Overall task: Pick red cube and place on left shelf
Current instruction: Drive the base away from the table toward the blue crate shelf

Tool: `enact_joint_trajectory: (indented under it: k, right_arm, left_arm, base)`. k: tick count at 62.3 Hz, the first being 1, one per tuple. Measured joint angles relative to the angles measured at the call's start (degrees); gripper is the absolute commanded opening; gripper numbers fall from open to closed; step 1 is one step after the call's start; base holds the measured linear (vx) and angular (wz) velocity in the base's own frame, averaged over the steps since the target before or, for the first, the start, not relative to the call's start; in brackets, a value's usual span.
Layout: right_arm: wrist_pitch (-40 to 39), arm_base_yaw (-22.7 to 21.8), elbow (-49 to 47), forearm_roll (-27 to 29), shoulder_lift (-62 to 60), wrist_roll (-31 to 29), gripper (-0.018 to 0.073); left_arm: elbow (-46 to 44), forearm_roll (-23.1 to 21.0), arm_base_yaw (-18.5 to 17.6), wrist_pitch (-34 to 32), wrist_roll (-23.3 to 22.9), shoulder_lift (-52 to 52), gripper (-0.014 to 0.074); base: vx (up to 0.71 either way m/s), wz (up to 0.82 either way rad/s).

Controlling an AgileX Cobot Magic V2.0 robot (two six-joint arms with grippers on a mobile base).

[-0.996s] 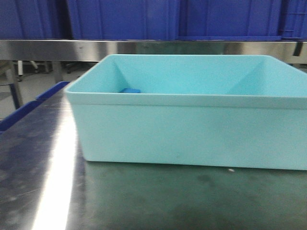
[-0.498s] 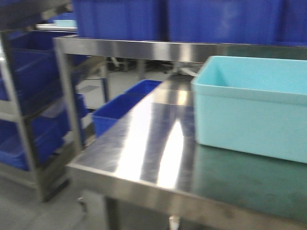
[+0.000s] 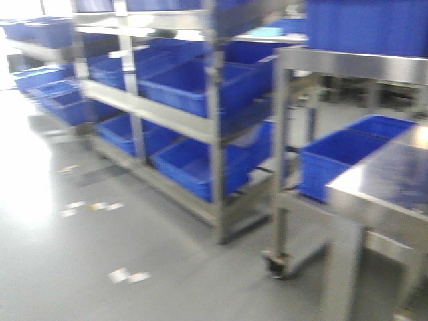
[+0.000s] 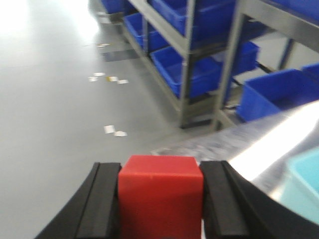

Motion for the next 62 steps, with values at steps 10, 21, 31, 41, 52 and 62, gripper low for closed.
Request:
enact_joint_trajectory:
  k: [10, 21, 31, 41, 52, 62]
  right_arm:
    - [0.0, 0.0, 0.0, 0.0, 0.0, 0.0, 0.0158]
    - [0.0, 0.0, 0.0, 0.0, 0.0, 0.0, 0.0158]
    - [0.0, 0.0, 0.0, 0.0, 0.0, 0.0, 0.0158]
    - [0.0, 0.0, 0.0, 0.0, 0.0, 0.0, 0.0158]
    - [0.0, 0.0, 0.0, 0.0, 0.0, 0.0, 0.0158]
    - [0.2, 0.0, 0.0, 0.0, 0.0, 0.0, 0.0158]
  left_arm:
    - [0.0, 0.0, 0.0, 0.0, 0.0, 0.0, 0.0101]
    - [0.0, 0.0, 0.0, 0.0, 0.0, 0.0, 0.0101]
    - [0.0, 0.0, 0.0, 0.0, 0.0, 0.0, 0.0101]
    - [0.0, 0.0, 0.0, 0.0, 0.0, 0.0, 0.0101]
    - [0.0, 0.0, 0.1, 0.0, 0.0, 0.0, 0.0101]
    - [0.0, 0.0, 0.1, 0.0, 0.0, 0.0, 0.0101]
  base:
    - [-0.18, 0.86]
    - [-0.14, 0.85]
    - [-0.12, 0.85]
    - [-0.07, 0.87]
    - [0.04, 0.57]
    - [0.16, 0.33]
